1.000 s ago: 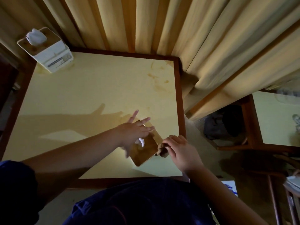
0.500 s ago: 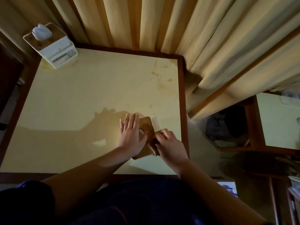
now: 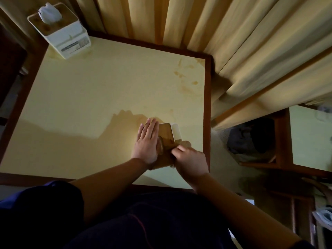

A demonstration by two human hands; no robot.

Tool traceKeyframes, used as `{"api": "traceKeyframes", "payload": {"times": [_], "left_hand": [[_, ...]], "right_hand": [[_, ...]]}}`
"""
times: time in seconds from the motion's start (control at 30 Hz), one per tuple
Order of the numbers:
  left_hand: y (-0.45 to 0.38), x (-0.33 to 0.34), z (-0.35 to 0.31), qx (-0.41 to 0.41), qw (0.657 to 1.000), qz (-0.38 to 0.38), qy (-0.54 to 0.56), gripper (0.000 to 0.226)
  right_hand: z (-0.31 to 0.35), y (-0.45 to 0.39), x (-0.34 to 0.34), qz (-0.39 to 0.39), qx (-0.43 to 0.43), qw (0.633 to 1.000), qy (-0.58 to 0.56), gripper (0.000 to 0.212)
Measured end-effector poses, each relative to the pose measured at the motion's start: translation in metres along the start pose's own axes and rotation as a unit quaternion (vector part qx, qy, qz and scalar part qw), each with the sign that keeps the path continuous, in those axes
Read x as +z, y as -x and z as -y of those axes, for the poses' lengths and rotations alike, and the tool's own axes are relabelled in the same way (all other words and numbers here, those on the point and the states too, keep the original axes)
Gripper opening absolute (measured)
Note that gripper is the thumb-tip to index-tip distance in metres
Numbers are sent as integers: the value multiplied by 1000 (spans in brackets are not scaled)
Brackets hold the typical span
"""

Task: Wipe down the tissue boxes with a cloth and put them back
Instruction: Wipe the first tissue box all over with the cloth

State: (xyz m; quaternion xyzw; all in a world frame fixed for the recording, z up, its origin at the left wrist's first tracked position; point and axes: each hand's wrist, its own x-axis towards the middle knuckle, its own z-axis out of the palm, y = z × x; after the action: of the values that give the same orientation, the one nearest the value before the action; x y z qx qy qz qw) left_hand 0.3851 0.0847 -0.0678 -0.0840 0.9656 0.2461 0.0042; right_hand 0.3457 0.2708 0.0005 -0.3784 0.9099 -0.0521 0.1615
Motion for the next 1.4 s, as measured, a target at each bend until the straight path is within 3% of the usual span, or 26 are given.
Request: {"api": "traceKeyframes", "payload": {"times": [0.07, 0.2, 0.37, 0.57, 0.7, 0.8, 1.03, 1.2, 1.4], "left_hand": [[-3, 3, 1, -7, 1000, -14, 0, 61], [0, 6, -4, -14, 999, -49, 4, 61], [4, 4, -9, -36, 997, -75, -11, 61], [0, 8, -3, -31, 996, -76, -25, 62], [1, 10, -1, -24, 996, -72, -44, 62], [1, 10, 1, -12, 996, -63, -58, 63], [-1, 12, 1, -12, 997, -60, -50, 62], [0, 12, -2, -1, 994, -97, -46, 57], [2, 8, -5, -1, 994, -102, -42, 55]], "right_hand": [[4, -23, -9, 26, 17, 999, 22, 16], [13, -70, -31, -6, 51, 997, 62, 30], [14, -98, -44, 0, 60, 996, 60, 31], [8, -59, -30, 21, 22, 999, 39, 27], [5, -13, -20, 22, 8, 1000, 14, 12], [9, 11, -22, 70, -3, 998, -9, 6], [15, -21, -40, 112, -1, 993, 31, 15], [20, -72, -51, 48, 43, 997, 49, 31], [16, -90, -46, 15, 69, 997, 31, 30]]}}
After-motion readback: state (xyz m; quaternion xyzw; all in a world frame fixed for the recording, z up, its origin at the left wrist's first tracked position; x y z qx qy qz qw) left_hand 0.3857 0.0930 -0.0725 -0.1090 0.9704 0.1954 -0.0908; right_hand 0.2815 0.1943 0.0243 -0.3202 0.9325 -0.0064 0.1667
